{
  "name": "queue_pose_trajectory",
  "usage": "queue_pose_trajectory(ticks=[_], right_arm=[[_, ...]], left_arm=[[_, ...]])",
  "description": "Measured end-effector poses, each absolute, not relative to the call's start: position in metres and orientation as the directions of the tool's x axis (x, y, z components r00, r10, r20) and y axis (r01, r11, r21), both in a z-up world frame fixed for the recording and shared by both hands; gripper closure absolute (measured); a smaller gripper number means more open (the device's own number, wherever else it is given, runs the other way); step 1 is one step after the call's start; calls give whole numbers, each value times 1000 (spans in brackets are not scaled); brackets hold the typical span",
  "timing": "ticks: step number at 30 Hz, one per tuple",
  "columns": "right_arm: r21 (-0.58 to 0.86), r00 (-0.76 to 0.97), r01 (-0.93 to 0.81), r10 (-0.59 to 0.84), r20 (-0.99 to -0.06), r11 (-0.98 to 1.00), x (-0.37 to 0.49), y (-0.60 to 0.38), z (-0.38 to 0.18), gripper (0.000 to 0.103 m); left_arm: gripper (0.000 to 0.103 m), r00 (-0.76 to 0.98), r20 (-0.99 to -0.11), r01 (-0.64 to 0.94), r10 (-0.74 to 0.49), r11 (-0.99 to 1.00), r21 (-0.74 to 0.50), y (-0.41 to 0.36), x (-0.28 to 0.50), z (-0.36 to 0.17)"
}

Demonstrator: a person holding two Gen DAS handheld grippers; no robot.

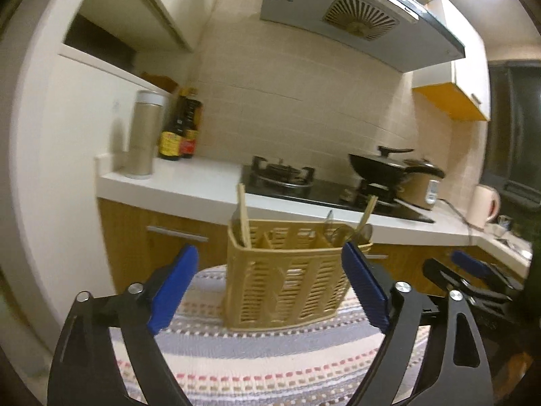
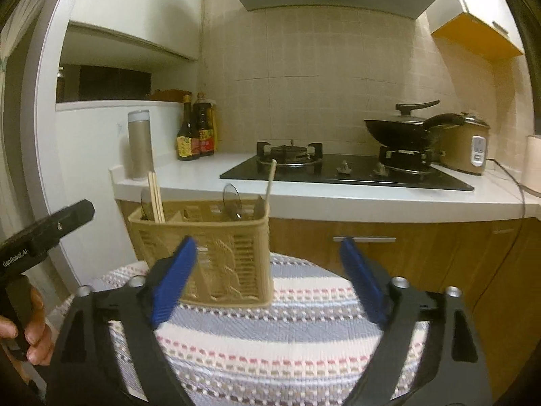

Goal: Organize utensils

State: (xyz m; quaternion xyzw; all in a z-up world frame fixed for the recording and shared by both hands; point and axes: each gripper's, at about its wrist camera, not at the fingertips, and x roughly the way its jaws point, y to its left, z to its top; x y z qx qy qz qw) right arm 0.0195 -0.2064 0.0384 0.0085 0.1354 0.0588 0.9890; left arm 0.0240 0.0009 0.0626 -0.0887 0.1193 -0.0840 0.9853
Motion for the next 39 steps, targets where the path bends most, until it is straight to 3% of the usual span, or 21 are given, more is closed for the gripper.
queue_pose_trajectory(ticks=[8, 15, 39], right_arm=[[-27, 973, 17, -22, -230, 1000, 9, -208, 7, 8], [-30, 971, -2, -5, -239, 1000, 10, -208, -2, 8], [6, 962, -16, 18, -272, 1000, 14, -221, -6, 8]], left_arm=[[9, 972, -230, 34, -57, 994, -102, -18, 17, 31], [9, 957, -289, 16, -35, 998, -68, -22, 28, 13], [8, 956, -294, -21, 18, 1000, -7, -29, 27, 10]])
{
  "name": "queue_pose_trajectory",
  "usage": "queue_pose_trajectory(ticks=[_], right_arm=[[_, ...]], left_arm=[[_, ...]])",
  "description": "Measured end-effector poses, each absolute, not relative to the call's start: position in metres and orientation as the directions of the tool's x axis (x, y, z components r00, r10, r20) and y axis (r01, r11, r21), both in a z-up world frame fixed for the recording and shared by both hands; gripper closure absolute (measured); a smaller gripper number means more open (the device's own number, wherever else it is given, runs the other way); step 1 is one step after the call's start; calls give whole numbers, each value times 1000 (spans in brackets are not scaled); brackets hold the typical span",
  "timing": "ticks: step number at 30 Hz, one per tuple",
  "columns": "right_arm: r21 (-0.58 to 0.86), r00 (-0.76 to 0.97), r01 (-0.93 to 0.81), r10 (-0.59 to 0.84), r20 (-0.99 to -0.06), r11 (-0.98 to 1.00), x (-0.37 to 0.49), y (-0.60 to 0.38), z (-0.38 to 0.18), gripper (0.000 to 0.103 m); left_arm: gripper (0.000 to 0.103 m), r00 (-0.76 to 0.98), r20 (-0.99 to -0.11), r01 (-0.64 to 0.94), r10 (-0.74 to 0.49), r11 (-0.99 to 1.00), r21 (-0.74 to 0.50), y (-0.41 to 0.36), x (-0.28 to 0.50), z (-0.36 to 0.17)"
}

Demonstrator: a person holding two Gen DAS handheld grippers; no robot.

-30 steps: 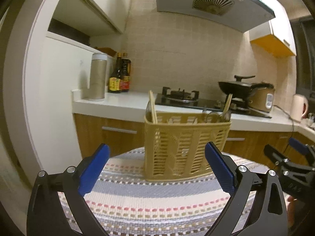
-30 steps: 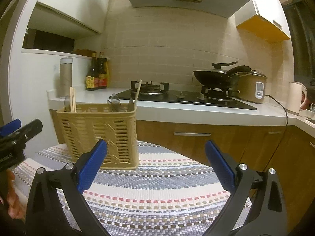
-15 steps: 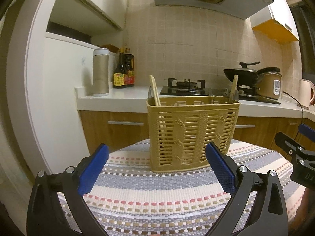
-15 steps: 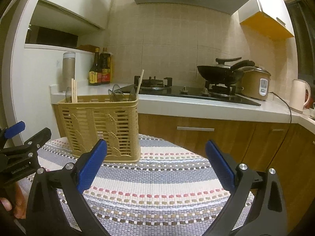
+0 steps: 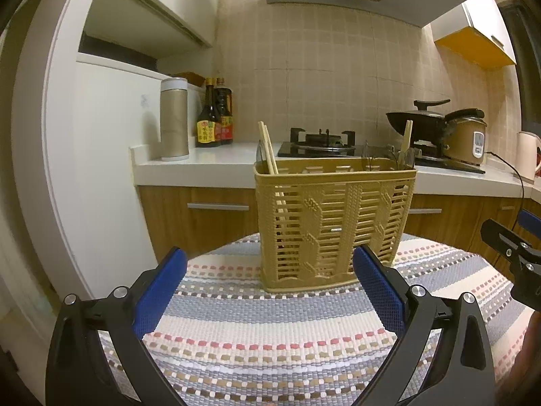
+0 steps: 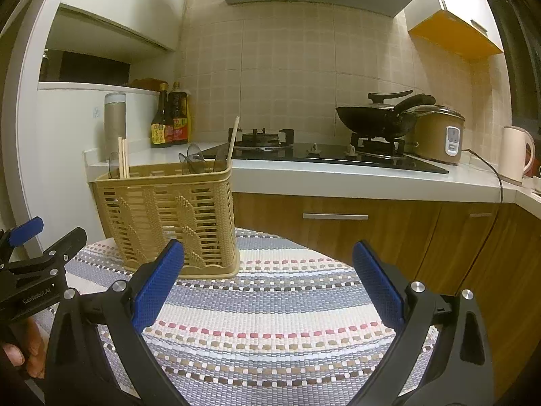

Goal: Organize utensils

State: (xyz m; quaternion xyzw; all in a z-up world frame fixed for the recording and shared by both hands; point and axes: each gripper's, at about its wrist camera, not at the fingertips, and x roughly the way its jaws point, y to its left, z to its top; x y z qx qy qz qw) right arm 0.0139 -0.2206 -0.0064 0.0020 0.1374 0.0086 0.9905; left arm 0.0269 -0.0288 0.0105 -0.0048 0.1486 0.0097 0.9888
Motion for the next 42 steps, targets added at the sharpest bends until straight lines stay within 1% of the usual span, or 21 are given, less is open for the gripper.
queue_pose_trajectory(ticks=[25, 42], right_arm=[[-18, 956, 1, -6, -294, 1000, 21, -219, -12, 8], [-12, 953, 4, -8, -302, 1000, 21, -221, -13, 8]], left_arm=[[8, 942, -334, 7, -12, 1000, -16, -29, 33, 7], [8, 941, -339, 10, -14, 1000, -15, -29, 34, 7]])
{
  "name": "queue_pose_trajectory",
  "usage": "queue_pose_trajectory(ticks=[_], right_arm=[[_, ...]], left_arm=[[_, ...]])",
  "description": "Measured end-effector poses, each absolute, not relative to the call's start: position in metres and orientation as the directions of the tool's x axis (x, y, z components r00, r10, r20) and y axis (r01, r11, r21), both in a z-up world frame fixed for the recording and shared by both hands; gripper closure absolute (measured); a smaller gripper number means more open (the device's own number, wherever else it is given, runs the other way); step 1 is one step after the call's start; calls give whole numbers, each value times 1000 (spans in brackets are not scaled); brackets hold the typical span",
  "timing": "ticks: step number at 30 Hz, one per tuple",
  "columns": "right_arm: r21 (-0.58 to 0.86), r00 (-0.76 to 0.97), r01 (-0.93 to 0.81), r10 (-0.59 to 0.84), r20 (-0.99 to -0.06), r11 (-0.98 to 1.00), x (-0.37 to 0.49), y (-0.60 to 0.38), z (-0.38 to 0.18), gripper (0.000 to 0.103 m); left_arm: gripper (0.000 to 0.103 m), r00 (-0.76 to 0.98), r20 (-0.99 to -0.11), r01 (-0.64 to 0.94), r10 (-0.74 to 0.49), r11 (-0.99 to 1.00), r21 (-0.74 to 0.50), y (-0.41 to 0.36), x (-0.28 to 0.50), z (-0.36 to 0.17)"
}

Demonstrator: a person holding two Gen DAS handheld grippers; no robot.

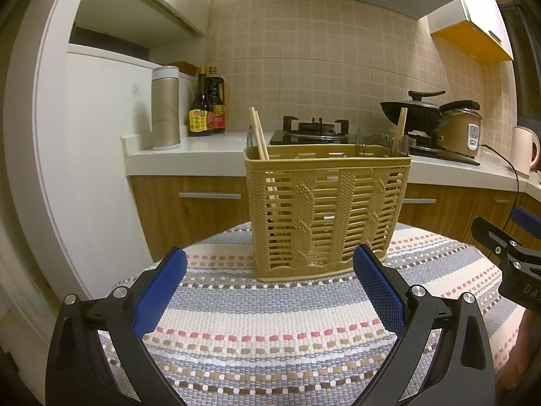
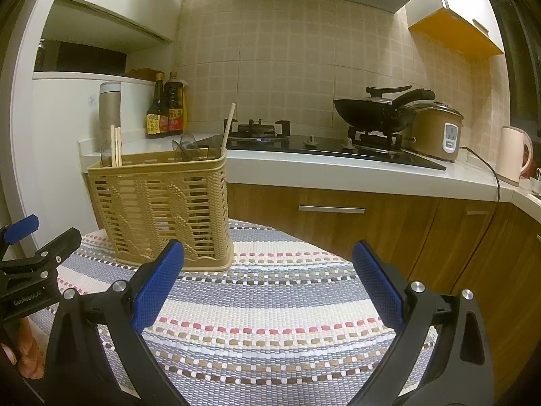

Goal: Organize utensils

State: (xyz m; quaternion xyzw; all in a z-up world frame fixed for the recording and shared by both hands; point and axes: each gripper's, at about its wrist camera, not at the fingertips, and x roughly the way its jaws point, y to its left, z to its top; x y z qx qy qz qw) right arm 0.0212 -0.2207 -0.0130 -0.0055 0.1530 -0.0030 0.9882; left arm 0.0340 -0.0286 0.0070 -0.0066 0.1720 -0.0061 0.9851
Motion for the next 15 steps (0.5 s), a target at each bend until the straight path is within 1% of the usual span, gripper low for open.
queue_pose_trajectory(ticks=[15], right_arm=[[-10, 952, 5, -8, -305, 1000, 21, -221, -13, 8]], left_arm=[[8, 940, -341, 14, -19, 1000, -15, -29, 34, 6]])
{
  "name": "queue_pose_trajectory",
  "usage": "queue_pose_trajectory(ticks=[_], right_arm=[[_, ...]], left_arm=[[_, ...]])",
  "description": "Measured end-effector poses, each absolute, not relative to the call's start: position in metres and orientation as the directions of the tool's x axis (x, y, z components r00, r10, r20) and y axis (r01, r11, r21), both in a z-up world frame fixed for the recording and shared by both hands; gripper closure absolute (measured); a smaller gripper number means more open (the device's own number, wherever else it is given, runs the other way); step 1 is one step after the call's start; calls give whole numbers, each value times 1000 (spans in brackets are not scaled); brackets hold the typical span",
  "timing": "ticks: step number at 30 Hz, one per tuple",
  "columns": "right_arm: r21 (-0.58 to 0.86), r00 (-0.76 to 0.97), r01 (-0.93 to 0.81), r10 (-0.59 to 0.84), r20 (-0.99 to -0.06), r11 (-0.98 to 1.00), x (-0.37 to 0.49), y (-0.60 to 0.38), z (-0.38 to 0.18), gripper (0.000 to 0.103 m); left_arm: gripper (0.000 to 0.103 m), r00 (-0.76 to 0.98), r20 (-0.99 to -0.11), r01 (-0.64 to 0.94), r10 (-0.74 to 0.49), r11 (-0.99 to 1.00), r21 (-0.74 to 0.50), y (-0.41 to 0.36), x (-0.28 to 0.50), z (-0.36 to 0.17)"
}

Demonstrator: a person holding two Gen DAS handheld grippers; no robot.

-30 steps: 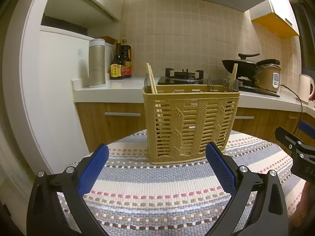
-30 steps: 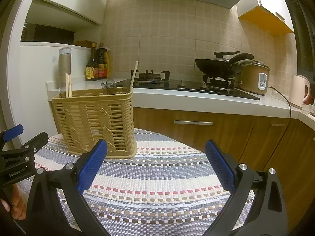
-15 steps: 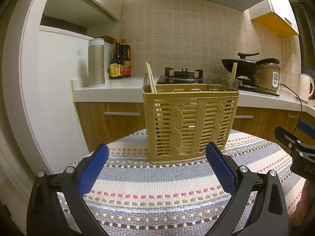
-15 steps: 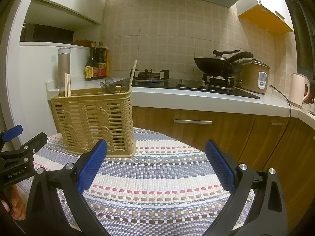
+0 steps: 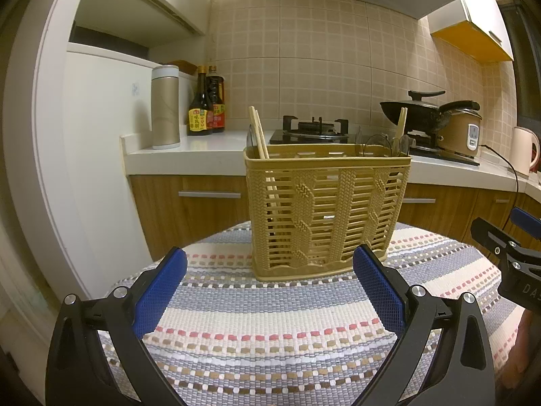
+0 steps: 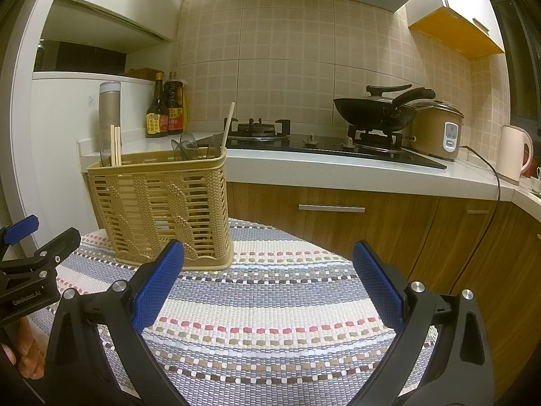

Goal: Organize utensils

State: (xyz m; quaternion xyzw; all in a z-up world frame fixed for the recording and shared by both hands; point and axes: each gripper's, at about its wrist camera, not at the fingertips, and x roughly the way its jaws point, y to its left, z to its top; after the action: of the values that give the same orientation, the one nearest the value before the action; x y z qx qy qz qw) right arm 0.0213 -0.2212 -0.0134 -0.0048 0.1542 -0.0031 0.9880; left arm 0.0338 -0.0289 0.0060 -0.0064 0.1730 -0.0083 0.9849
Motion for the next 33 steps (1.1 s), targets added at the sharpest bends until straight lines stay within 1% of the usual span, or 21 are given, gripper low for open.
queue_pose_trajectory(ticks=[33], right_arm=[[-12, 950, -2, -2, -313, 1000, 23, -219, -16, 8]], left_arm=[[8, 937, -349, 17, -20, 1000, -11, -32, 33, 4]])
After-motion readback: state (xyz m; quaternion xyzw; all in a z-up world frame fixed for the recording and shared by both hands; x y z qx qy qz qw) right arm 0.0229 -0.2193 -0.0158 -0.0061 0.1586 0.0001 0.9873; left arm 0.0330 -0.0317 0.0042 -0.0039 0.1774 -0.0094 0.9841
